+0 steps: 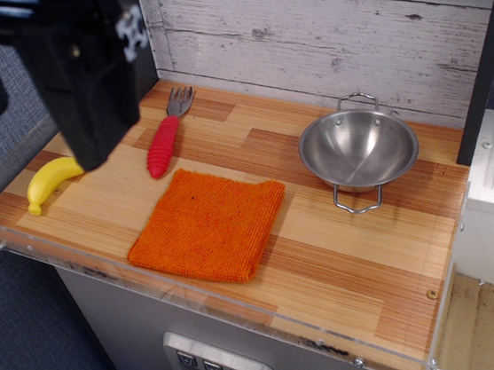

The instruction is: Remove the black cutter from the table.

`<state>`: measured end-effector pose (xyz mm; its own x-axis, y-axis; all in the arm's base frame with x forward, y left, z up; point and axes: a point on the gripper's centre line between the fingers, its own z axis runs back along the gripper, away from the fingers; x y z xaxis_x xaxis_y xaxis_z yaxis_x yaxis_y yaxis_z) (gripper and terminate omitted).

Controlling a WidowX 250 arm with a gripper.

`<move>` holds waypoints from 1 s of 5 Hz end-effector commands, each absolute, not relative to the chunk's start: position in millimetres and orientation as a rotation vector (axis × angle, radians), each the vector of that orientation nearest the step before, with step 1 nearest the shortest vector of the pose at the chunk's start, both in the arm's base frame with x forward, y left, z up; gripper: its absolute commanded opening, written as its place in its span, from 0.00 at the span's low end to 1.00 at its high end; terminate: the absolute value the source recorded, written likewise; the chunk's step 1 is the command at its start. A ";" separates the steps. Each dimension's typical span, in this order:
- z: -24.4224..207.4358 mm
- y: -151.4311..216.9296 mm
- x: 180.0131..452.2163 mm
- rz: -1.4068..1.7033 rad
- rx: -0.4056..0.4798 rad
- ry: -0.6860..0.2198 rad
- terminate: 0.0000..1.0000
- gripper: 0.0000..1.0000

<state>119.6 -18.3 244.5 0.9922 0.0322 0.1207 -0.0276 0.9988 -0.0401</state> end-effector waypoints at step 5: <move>261.4 36.0 170.0 0.050 -0.044 -0.250 0.00 1.00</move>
<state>170.8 35.9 253.5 0.9741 0.0458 0.2214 -0.0330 0.9976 -0.0612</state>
